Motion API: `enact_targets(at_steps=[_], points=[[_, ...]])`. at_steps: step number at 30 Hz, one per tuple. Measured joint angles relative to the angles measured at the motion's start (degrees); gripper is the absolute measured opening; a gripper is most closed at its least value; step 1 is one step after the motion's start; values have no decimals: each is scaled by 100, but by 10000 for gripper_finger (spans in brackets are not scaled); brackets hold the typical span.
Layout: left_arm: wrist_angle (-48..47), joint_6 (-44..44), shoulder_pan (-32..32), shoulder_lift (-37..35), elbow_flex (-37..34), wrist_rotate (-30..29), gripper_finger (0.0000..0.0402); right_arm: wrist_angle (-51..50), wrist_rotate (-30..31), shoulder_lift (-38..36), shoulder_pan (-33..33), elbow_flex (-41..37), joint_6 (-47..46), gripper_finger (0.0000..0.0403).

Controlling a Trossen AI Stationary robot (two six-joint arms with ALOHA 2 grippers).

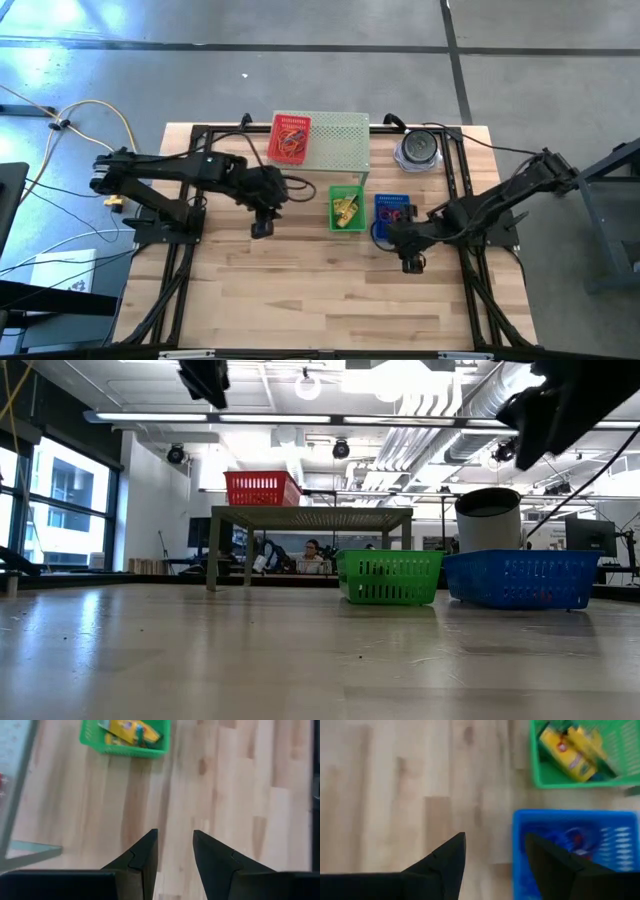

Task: Pick & Place Office Desk Supplies
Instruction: Put the blue bin on the shelf

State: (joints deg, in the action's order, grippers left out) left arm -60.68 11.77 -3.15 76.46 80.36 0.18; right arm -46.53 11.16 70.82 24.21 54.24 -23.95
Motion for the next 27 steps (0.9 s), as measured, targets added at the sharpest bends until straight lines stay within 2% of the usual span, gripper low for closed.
enact_targets(at_steps=[3,6,11,14,19,23,27], points=[[-10,-54,3,106,0,-45,118,-49,123,210,0,0,427,193],[-302,245,-42,95,0,-63,118,-300,133,472,-22,0,468,193],[-913,422,-241,40,0,-610,118,-570,132,1057,-132,-2,474,193],[-1064,417,-324,23,0,-822,118,-582,3,1382,-319,-2,302,193],[-1123,415,-410,-141,-94,-837,118,-585,-265,1897,-728,-2,12,193],[-888,567,-510,-551,-569,-1091,118,-500,-427,2274,-935,-2,171,193],[290,759,-671,-1284,-1593,-1234,118,-465,-640,2553,-1026,-2,276,186]])
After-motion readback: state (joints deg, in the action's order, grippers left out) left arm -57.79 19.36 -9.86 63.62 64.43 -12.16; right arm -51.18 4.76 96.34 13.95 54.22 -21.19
